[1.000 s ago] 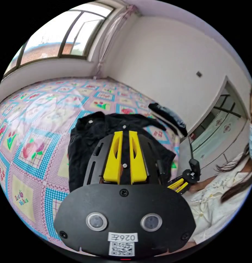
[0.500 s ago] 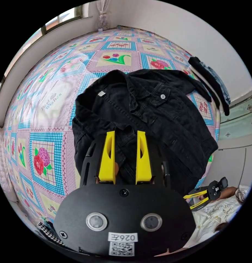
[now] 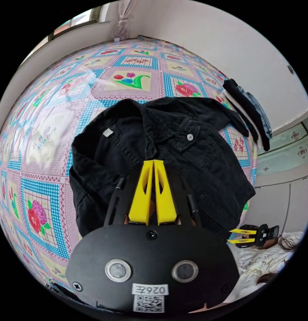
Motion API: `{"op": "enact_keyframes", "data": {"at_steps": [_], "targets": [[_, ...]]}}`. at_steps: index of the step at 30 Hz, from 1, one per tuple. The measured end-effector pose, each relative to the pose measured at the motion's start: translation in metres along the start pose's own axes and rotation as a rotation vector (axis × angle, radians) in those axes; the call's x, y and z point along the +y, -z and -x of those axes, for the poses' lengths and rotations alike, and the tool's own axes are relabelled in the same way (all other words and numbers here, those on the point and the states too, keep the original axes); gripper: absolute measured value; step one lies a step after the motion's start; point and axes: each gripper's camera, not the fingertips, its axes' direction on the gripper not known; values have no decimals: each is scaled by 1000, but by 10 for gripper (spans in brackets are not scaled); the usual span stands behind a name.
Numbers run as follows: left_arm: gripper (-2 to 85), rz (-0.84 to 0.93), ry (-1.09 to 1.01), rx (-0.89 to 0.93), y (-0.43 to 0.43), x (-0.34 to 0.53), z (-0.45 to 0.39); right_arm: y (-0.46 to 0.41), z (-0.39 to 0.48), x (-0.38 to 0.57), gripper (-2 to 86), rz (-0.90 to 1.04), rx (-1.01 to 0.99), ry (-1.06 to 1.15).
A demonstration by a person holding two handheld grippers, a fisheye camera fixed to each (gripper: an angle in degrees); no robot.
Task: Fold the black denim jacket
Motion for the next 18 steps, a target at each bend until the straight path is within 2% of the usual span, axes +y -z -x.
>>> {"op": "enact_keyframes", "data": {"at_steps": [5, 7, 11, 14, 18], "targets": [[153, 4, 56, 117, -27, -25, 25, -15, -10, 13, 48, 23, 144, -2], [169, 46, 78, 114, -45, -35, 33, -24, -3, 16, 58, 29, 168, 30], [110, 108, 29, 101, -68, -50, 32, -24, 13, 18, 69, 16, 274, 71], [56, 162, -46, -9, -76, -57, 23, -38, 15, 19, 68, 50, 294, 89], [44, 208, -116, -44, -74, -65, 22, -41, 6, 19, -4, 58, 310, 84]]}}
